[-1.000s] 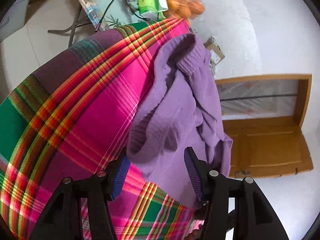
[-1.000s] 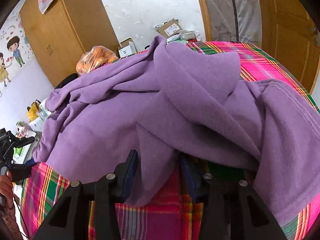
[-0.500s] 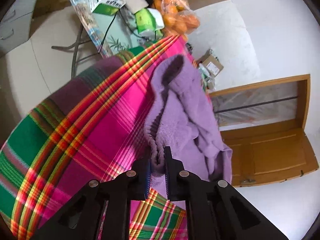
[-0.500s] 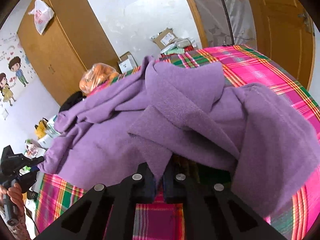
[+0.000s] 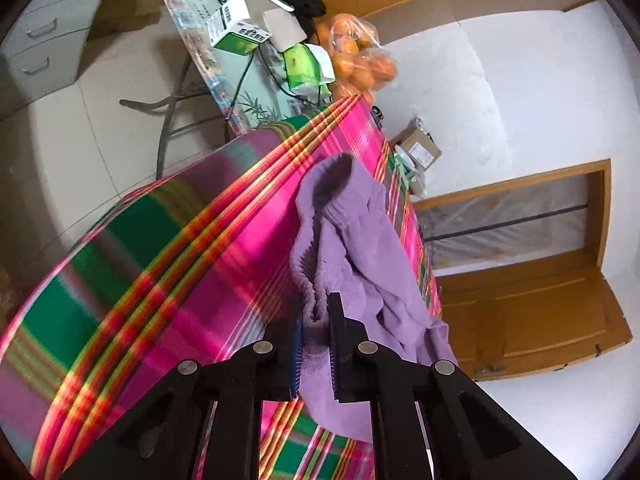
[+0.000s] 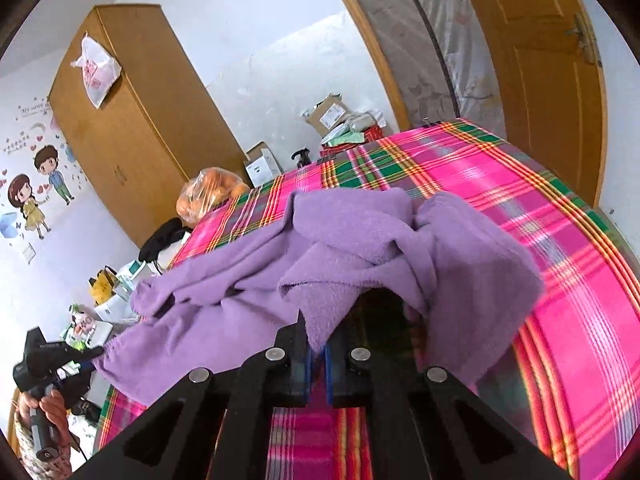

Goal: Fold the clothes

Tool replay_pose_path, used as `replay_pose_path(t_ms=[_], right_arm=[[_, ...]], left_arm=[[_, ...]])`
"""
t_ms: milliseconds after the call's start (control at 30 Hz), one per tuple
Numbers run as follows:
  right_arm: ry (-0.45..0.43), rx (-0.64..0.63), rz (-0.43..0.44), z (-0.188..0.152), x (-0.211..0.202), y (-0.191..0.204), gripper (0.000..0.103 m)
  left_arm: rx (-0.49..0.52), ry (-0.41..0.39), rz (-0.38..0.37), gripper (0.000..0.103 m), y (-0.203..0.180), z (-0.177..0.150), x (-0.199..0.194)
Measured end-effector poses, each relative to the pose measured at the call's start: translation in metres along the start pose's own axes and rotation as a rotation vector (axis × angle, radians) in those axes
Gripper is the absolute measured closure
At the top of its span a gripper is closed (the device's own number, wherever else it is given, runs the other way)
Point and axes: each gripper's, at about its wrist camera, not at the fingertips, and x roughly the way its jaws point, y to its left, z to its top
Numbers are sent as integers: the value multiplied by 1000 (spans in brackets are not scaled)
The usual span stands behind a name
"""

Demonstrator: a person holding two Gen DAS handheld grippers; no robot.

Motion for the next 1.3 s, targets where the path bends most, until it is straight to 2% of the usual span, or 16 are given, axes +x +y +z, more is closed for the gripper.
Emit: replay_pose_path(t_ms=[233, 400, 733, 900, 967, 1033, 1100, 1167, 1300], right_arm=[[-21, 22, -5, -18, -32, -11, 99], [-10, 36, -33, -29, -37, -24, 99], [72, -11, -133, -51, -31, -26, 96], [102, -107, -178, -60, -47, -11, 92], [99, -157, -160, -62, -54, 2, 90], [99, -197, -108, -61, -53, 20, 84], [108, -238, -43, -60, -45, 39, 81], [125, -278, 8, -58, -28, 60, 81], [209, -343, 95, -56, 20, 99, 81]], left_arm=[[-11, 34, 17, 92, 27, -32, -24], [-15, 71, 42, 92, 45, -53, -31], [59, 82, 60, 90, 49, -55, -43], [134, 33, 71, 87, 38, -47, -51], [161, 30, 68, 87, 34, -44, -51], [187, 38, 60, 87, 29, -38, -47], [173, 66, 22, 80, 25, -31, -39], [170, 88, 0, 79, 19, -24, -30], [226, 107, 22, 79, 4, -14, -13]])
